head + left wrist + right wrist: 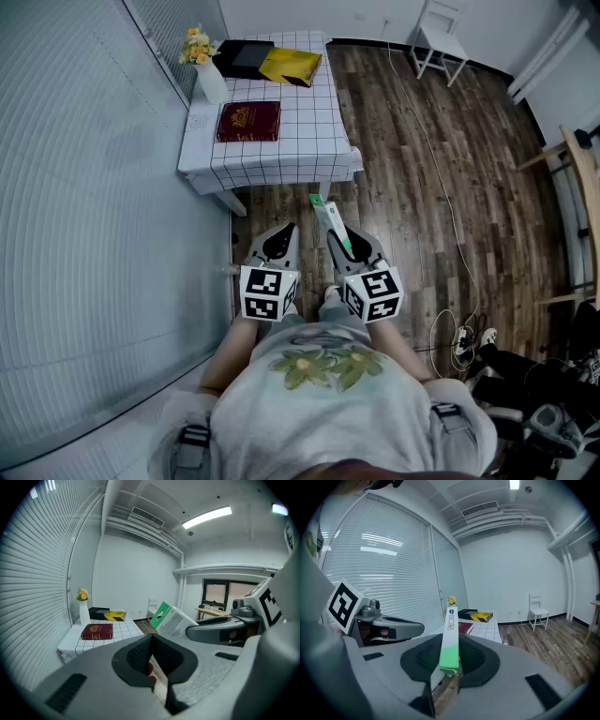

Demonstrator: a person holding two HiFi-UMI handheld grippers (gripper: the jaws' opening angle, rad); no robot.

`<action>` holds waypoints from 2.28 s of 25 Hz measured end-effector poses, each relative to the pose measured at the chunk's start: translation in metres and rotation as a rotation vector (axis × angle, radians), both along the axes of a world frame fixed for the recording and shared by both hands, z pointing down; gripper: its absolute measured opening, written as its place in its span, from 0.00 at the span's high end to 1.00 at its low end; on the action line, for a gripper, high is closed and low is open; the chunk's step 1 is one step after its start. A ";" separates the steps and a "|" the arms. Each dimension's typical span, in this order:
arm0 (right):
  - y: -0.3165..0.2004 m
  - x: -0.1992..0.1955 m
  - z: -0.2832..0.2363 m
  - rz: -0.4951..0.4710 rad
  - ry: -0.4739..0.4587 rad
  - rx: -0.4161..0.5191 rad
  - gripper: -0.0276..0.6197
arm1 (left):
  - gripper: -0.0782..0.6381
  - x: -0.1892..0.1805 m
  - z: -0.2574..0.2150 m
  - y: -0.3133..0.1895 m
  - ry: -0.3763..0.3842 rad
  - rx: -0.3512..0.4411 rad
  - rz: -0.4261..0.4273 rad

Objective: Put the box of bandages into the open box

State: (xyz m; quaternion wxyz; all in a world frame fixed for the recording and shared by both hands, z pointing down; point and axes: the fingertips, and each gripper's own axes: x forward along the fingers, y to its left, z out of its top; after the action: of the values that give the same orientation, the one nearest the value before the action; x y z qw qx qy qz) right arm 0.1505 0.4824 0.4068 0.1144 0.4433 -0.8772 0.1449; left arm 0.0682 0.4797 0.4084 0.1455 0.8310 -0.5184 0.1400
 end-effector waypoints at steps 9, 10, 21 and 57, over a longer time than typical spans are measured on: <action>-0.019 0.025 0.005 0.012 -0.003 -0.008 0.82 | 0.88 0.021 0.000 -0.016 -0.007 0.010 -0.007; -0.023 0.028 0.005 0.010 -0.004 -0.006 0.82 | 0.88 0.024 -0.001 -0.019 -0.006 0.012 -0.010; -0.061 0.065 0.006 -0.035 0.002 0.001 0.82 | 0.88 0.062 0.006 -0.052 0.002 0.017 -0.055; -0.290 -0.050 0.009 -0.021 0.017 -0.001 0.82 | 0.88 -0.076 0.020 -0.267 0.034 -0.034 -0.084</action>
State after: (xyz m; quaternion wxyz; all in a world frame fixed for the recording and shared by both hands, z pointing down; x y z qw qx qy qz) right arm 0.1006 0.1919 0.4156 0.1237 0.4353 -0.8806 0.1406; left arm -0.0081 0.2130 0.4287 0.1742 0.8080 -0.5480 0.1286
